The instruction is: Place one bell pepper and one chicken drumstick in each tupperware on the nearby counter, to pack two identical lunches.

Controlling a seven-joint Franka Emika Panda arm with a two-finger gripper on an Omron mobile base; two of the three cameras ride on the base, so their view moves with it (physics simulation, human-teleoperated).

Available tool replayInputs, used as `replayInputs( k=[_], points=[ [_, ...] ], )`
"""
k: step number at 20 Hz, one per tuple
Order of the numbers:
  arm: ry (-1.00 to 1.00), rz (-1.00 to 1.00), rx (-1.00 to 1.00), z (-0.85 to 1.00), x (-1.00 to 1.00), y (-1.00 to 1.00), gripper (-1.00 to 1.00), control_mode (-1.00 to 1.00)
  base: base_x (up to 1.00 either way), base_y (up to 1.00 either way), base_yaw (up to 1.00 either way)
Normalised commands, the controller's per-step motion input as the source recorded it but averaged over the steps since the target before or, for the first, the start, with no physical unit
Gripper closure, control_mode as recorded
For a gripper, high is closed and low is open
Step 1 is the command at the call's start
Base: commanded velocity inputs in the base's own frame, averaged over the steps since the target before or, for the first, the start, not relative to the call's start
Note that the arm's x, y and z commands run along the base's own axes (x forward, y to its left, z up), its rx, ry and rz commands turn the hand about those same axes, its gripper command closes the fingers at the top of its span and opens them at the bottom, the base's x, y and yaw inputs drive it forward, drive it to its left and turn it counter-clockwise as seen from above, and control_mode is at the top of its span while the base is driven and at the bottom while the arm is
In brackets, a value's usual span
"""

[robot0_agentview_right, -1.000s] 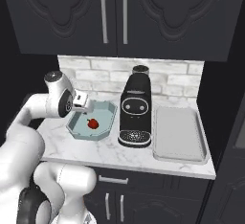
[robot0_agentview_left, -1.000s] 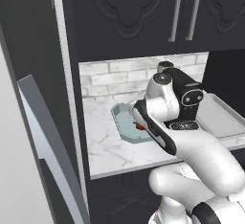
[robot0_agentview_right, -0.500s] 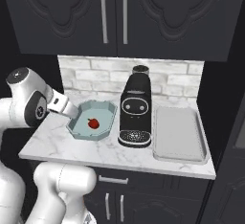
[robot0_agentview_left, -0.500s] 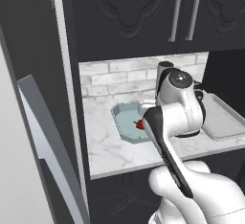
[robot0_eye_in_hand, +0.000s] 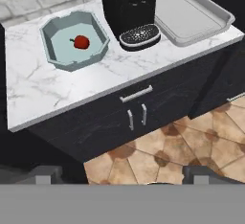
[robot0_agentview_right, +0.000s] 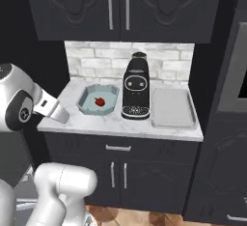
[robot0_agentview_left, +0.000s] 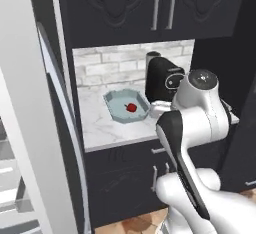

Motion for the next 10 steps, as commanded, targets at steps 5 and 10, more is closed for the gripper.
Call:
replayInputs(
  k=[5, 10],
  points=[
    [0.0, 0.0, 0.0, 0.0, 0.0, 0.0, -1.0, 1.0, -1.0, 0.16, -0.08],
    [0.0, 0.0, 0.0, 0.0, 0.0, 0.0, -1.0, 1.0, -1.0, 0.64, -0.05]
  ],
)
